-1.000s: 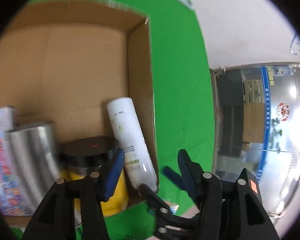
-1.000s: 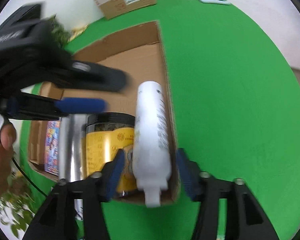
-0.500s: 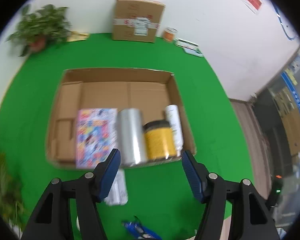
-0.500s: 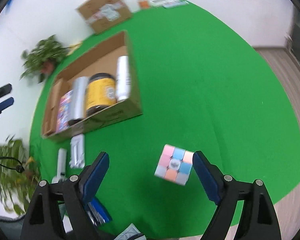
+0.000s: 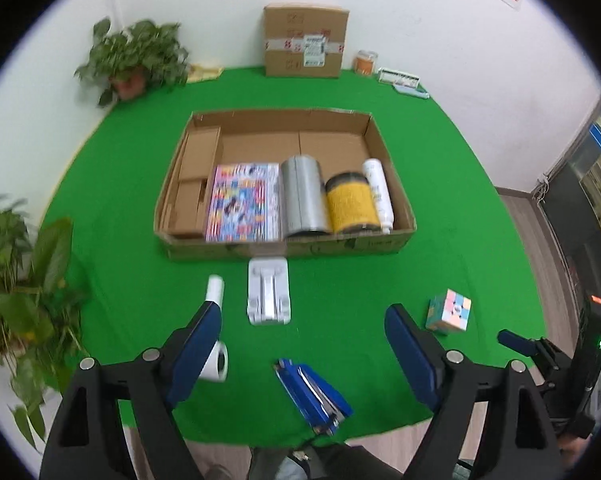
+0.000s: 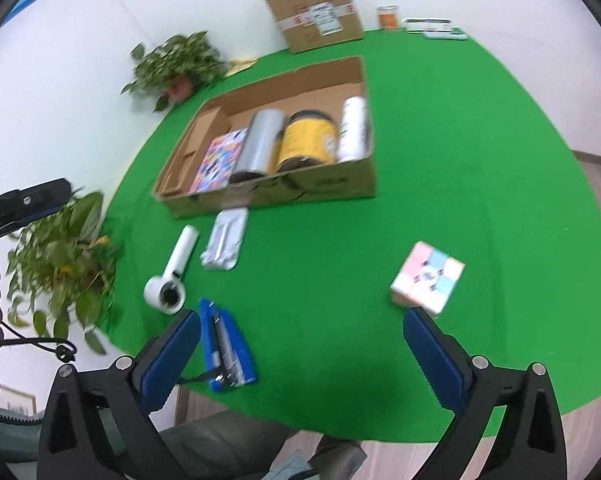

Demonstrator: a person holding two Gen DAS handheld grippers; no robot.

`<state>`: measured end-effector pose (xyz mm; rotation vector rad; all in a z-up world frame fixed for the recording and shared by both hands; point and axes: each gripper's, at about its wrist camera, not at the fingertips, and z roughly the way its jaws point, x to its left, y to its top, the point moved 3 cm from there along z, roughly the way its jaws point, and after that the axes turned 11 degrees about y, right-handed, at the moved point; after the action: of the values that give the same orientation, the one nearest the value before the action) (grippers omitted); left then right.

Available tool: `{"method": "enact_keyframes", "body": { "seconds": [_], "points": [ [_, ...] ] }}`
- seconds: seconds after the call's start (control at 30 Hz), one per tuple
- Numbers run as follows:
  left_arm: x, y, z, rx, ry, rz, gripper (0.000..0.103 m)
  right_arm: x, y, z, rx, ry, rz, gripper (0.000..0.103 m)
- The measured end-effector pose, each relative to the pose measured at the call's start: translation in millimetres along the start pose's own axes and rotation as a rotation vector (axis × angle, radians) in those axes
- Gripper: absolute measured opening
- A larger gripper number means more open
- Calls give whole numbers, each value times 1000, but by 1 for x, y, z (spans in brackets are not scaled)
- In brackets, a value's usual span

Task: Organize rigid objects
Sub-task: 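Withdraw both tools and move the right tool toward the pastel Rubik's cube, then grasp the pastel Rubik's cube with the right tool and lift it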

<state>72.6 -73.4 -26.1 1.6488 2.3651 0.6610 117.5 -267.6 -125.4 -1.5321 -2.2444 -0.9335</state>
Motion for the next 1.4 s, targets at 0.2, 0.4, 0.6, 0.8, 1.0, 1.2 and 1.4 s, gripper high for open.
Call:
{"method": "enact_keyframes", "body": {
  "seconds": [0.2,0.4,0.6,0.8,1.0,1.2,1.4],
  "points": [
    [18,-17,4,20,5,-21,84,26,-15,35,112,31,-24,102],
    [50,-36,14,48,-10,-46,83,43,-28,69,201,-4,-39,102],
    [89,-55,31,104,-42,-74,83,65,-35,90,242,-43,-4,102],
    [114,-72,49,149,-96,-87,83,69,-40,94,229,-154,48,101],
    [97,-78,62,192,-143,-36,83,6,-39,53,122,-325,317,101],
    [55,-66,72,218,-177,34,83,-64,-25,36,56,-381,473,101],
    [5,-45,93,292,-147,35,83,-129,5,68,86,-338,540,101]
  ]
}}
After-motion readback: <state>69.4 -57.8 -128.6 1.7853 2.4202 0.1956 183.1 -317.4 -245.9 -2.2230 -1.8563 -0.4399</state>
